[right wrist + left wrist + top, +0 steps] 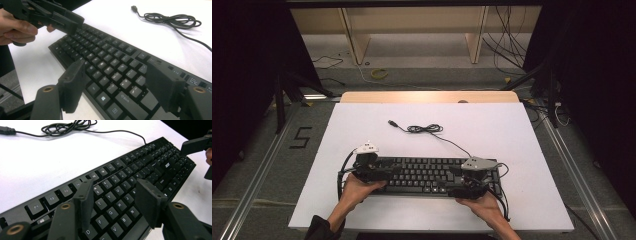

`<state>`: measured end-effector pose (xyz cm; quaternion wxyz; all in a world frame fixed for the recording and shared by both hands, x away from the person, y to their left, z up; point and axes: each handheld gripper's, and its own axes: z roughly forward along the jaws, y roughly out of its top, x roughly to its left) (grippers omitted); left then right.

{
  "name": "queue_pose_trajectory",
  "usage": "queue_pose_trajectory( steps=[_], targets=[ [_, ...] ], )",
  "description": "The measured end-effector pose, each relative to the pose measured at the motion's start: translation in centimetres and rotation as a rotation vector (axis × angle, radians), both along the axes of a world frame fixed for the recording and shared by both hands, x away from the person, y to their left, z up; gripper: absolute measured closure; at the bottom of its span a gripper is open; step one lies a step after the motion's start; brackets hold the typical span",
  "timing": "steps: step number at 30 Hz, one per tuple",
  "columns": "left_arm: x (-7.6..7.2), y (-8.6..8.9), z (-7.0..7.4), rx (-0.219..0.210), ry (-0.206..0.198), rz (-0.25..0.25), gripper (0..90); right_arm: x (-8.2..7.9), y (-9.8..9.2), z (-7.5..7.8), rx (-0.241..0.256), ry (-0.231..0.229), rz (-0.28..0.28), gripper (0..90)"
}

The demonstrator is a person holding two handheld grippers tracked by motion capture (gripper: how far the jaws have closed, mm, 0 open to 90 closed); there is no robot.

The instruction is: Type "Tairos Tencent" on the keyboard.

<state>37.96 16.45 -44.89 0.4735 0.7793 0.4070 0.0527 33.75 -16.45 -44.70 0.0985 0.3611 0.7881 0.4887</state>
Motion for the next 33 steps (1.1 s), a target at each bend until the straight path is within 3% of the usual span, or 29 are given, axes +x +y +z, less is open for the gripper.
queue_pose_trajectory(
  steps=[17, 33],
  targets=[
    [-1.8, 0.9, 0.3, -0.058, -0.036, -0.013, 34.1, -0.7, -2.0, 0.3, 0.019, -0.017, -0.027, 33.2],
    [-4.2, 1.6, 0.3, -0.121, -0.093, -0.044, 30.3, -2.2, -4.9, 0.1, 0.036, -0.034, -0.064, 33.1]
  ],
)
